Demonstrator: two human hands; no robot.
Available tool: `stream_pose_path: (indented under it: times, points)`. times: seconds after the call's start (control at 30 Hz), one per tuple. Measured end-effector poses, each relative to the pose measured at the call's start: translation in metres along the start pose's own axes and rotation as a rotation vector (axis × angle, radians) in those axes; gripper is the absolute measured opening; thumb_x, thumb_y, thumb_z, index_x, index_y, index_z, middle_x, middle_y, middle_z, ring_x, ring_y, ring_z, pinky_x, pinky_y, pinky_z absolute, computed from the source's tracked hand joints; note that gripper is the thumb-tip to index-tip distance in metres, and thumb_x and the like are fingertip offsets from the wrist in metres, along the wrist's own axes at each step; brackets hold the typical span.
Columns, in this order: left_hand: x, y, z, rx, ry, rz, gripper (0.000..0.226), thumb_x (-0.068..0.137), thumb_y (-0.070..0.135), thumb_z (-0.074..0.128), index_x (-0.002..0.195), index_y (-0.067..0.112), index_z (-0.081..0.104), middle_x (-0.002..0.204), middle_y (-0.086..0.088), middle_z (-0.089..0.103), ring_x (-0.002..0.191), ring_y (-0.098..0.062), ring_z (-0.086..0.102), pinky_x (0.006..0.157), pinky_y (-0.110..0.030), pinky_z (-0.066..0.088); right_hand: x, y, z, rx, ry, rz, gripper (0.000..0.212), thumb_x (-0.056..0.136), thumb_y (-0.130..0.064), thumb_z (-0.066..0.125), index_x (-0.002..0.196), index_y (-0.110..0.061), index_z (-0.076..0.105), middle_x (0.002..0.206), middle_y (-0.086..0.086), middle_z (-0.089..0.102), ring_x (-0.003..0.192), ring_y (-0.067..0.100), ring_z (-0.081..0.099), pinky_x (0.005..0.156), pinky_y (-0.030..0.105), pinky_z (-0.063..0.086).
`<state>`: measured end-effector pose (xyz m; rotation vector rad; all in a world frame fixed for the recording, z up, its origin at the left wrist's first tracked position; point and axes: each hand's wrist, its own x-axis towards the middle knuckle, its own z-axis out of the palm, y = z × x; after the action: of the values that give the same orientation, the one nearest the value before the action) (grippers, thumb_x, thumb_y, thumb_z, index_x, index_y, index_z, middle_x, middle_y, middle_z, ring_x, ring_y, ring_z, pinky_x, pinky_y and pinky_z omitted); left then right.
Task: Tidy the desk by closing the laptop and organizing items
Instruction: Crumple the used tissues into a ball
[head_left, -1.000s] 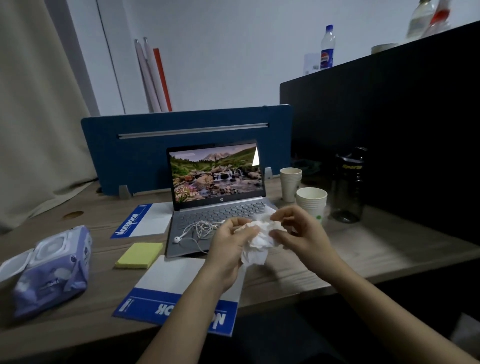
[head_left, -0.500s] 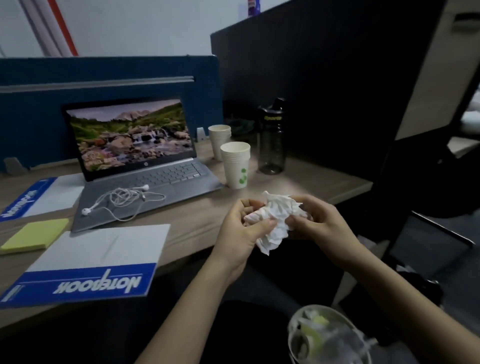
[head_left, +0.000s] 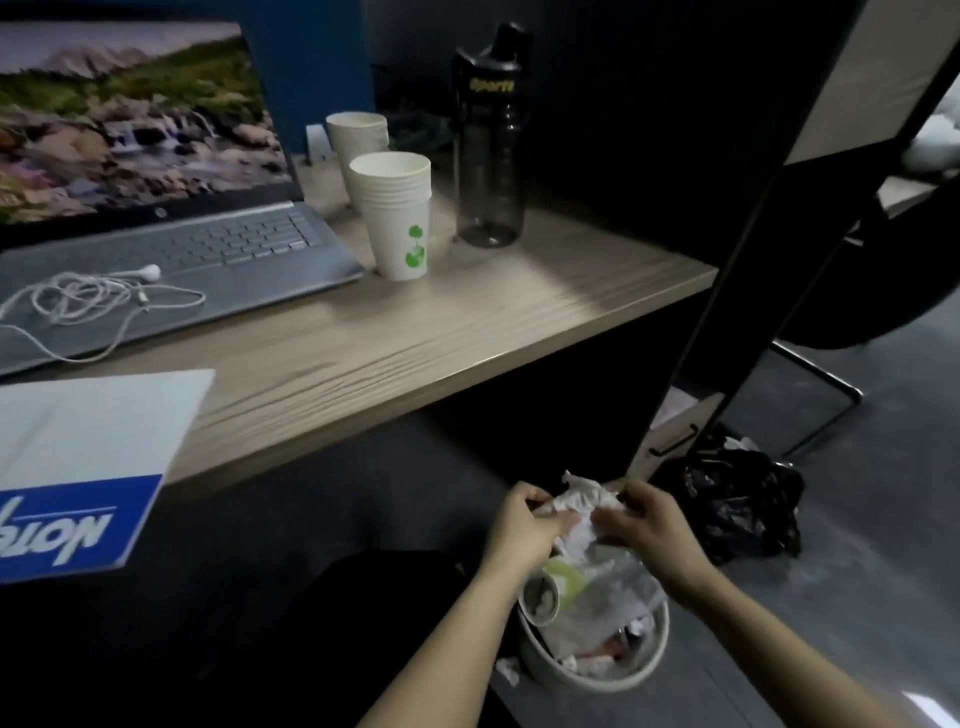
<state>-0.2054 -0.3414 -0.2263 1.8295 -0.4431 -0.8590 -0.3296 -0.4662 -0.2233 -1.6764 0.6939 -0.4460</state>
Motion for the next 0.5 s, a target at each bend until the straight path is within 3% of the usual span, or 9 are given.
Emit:
stream_pose_path:
  times: [0.07, 0.17, 0.23, 0.33, 0.4, 0.5]
  points:
    - [0.013, -0.022, 0.012, 0.014, -0.003, -0.079, 0.031, 0.079, 0.027, 0.079, 0.1, 0.015, 0.059, 0.087, 0.001, 0.067, 0.071, -0.01, 0.062, 0.063, -0.026, 0.049, 0.005, 0.032, 0.005, 0.003, 0.03, 0.103, 0.013, 0.083, 0.003, 0.07, 0.08, -0.006, 0.062, 0.073, 0.016, 0.063, 0.067, 0.026, 0.07, 0.064, 0.044, 0.061]
    - [0.035, -0.047, 0.024, 0.045, 0.01, -0.095, 0.025, 0.078, 0.024, 0.078, 0.086, 0.023, 0.054, 0.079, 0.009, 0.061, 0.067, -0.003, 0.057, 0.052, -0.013, 0.042, 0.013, 0.069, 0.012, 0.012, 0.093, 0.236, 0.024, 0.081, 0.004, 0.07, 0.069, -0.016, 0.061, 0.065, 0.006, 0.062, 0.064, 0.023, 0.07, 0.061, 0.04, 0.06]
    - [0.049, -0.059, 0.032, 0.1, 0.02, -0.108, 0.022, 0.08, 0.022, 0.073, 0.083, 0.025, 0.052, 0.077, 0.012, 0.058, 0.067, -0.002, 0.054, 0.048, -0.011, 0.039, 0.02, 0.088, 0.016, 0.008, 0.118, 0.304, 0.017, 0.08, 0.002, 0.07, 0.075, -0.011, 0.061, 0.067, 0.008, 0.063, 0.066, 0.026, 0.071, 0.064, 0.045, 0.062]
    - [0.07, -0.073, 0.045, 0.073, -0.07, -0.187, 0.01, 0.085, 0.01, 0.062, 0.087, 0.017, 0.056, 0.081, -0.002, 0.059, 0.077, -0.019, 0.059, 0.065, -0.024, 0.046, 0.034, 0.112, 0.016, -0.011, 0.148, 0.377, 0.013, 0.08, 0.0, 0.07, 0.084, -0.009, 0.062, 0.074, 0.011, 0.066, 0.068, 0.027, 0.071, 0.062, 0.044, 0.062]
    - [0.089, -0.087, 0.057, 0.042, -0.165, -0.205, 0.022, 0.086, 0.0, 0.055, 0.071, 0.015, 0.052, 0.069, -0.007, 0.051, 0.073, -0.018, 0.053, 0.066, -0.03, 0.04, 0.049, 0.129, 0.015, -0.029, 0.193, 0.445, 0.019, 0.078, 0.0, 0.072, 0.087, -0.014, 0.062, 0.08, 0.012, 0.068, 0.068, 0.025, 0.071, 0.056, 0.037, 0.059]
    - [0.094, -0.098, 0.063, 0.024, -0.236, -0.273, 0.025, 0.088, -0.007, 0.052, 0.066, 0.006, 0.055, 0.051, 0.006, 0.045, 0.056, -0.014, 0.048, 0.055, -0.021, 0.036, 0.055, 0.144, 0.011, -0.069, 0.262, 0.509, 0.021, 0.074, -0.003, 0.073, 0.084, -0.018, 0.063, 0.084, 0.016, 0.068, 0.072, 0.028, 0.071, 0.054, 0.034, 0.059]
